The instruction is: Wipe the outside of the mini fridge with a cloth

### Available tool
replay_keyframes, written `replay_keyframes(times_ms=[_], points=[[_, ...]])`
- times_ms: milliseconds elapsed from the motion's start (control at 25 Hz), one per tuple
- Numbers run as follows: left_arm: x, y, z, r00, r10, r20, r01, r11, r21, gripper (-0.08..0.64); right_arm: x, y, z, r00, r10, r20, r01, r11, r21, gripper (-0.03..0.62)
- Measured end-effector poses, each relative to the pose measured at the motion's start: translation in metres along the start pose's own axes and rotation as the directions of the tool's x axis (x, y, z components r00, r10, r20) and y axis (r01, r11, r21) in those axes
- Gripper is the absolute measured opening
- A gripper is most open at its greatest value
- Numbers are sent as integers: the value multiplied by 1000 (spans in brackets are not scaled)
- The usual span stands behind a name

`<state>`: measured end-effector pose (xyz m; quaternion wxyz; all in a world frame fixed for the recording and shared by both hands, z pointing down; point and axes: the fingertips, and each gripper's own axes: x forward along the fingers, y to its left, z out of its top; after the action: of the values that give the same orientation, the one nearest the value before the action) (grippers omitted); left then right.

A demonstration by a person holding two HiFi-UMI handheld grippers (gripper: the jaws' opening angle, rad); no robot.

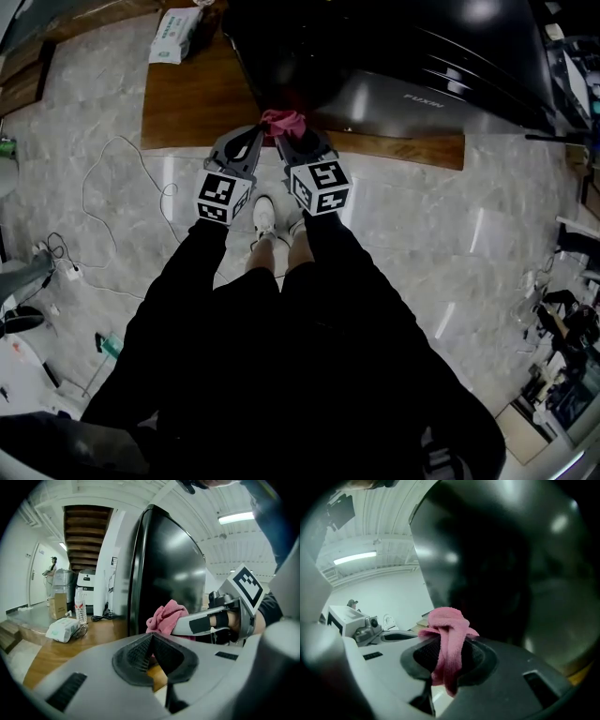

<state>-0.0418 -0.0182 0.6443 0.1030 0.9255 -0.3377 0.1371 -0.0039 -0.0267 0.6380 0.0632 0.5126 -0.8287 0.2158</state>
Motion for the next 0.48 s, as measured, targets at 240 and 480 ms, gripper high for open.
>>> replay_keyframes(times_ms=[240, 480], points=[[7, 16, -12, 1000, 5, -3, -5, 1000, -24, 2, 18, -1, -12, 1000, -24, -5, 24, 999, 30, 87], [35, -27, -6, 998, -55, -9, 55, 998, 1, 2, -14, -40, -18, 998, -62, -7, 63, 995, 72, 86]])
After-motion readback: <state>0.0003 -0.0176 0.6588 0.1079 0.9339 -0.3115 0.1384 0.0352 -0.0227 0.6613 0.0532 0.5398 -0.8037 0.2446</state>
